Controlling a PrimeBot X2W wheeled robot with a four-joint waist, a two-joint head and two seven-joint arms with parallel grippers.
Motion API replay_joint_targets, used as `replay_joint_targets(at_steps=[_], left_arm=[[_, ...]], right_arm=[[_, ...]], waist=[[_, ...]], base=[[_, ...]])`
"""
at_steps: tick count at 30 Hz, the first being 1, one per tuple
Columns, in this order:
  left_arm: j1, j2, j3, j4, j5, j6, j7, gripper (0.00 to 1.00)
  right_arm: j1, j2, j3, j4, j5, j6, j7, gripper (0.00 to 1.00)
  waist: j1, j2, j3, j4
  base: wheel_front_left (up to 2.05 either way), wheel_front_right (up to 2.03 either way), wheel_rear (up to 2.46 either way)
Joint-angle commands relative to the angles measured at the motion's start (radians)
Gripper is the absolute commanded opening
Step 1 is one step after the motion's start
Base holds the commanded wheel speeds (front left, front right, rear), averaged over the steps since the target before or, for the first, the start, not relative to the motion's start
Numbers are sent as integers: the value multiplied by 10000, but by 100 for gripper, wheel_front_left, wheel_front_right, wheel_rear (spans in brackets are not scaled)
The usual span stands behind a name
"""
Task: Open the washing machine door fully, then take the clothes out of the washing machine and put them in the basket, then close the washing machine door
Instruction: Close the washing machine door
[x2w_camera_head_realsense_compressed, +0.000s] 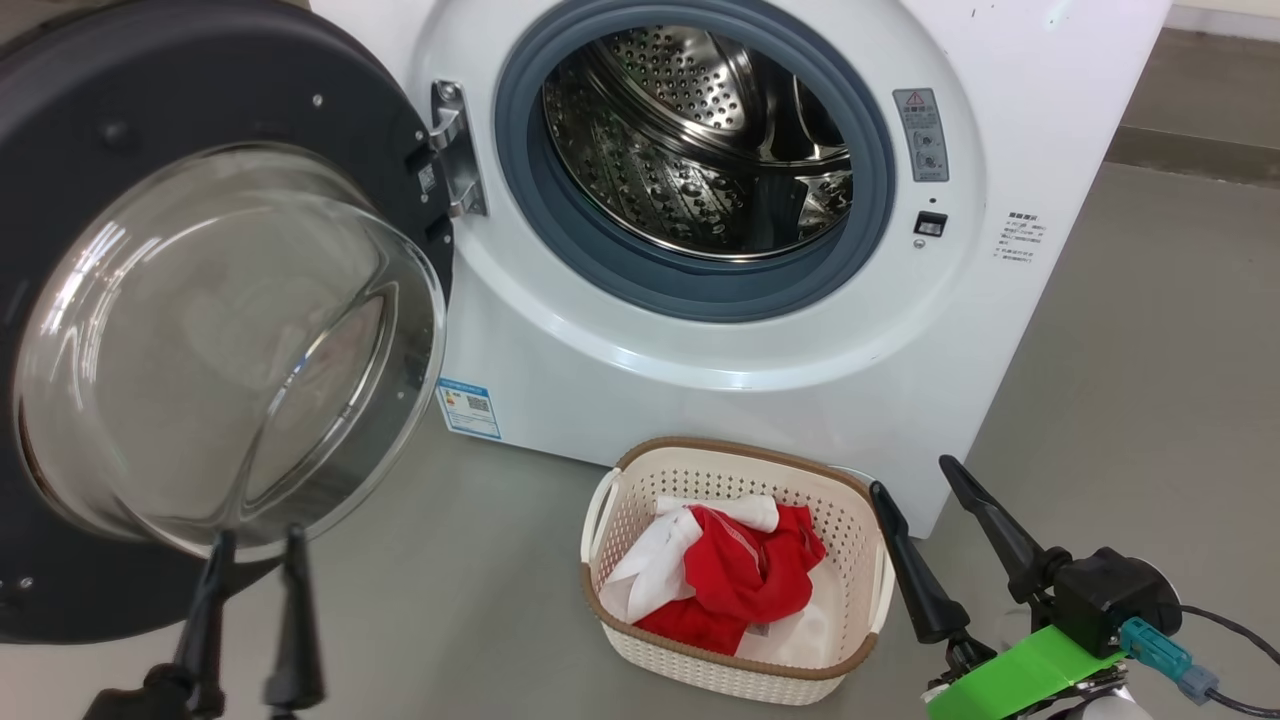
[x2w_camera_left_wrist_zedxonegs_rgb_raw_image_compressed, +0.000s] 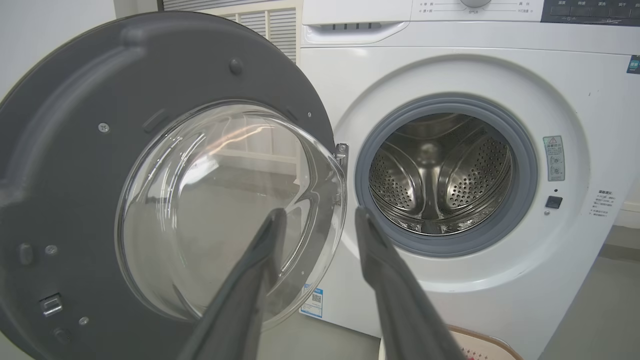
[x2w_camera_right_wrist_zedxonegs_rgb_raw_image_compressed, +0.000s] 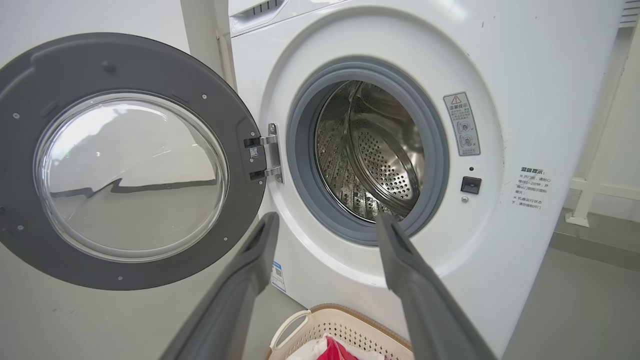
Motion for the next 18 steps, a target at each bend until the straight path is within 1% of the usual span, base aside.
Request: replay_joint_targets(at_steps=[1, 5, 9, 15, 18], left_arm=[[-209, 168, 393, -354, 160, 90, -115, 0], [-483, 402, 490, -603, 401, 160, -326, 0], [-995, 779, 811, -857, 631, 326, -351, 0], [-1882, 1404, 1866, -1217, 702, 805, -358, 0], [-2318, 1772, 2589, -1281, 511, 996, -321, 0]], right_arm=[[-199, -77, 255, -224, 59, 62, -65, 100], [-175, -136, 229, -197, 83, 62, -65, 100], [-191, -195, 268, -196, 101, 62, -65, 100], [-234, -285, 334, -181, 139, 62, -65, 100], [-227, -344, 344, -174, 140, 62, -65, 100]], waist=[[0, 0, 11, -21], [0, 0, 86, -28], [0, 0, 175, -52], [0, 0, 232, -136], [0, 0, 251, -162]], base=[[0, 0, 0], [0, 0, 0], [0, 0, 0], [0, 0, 0], [0, 0, 0]])
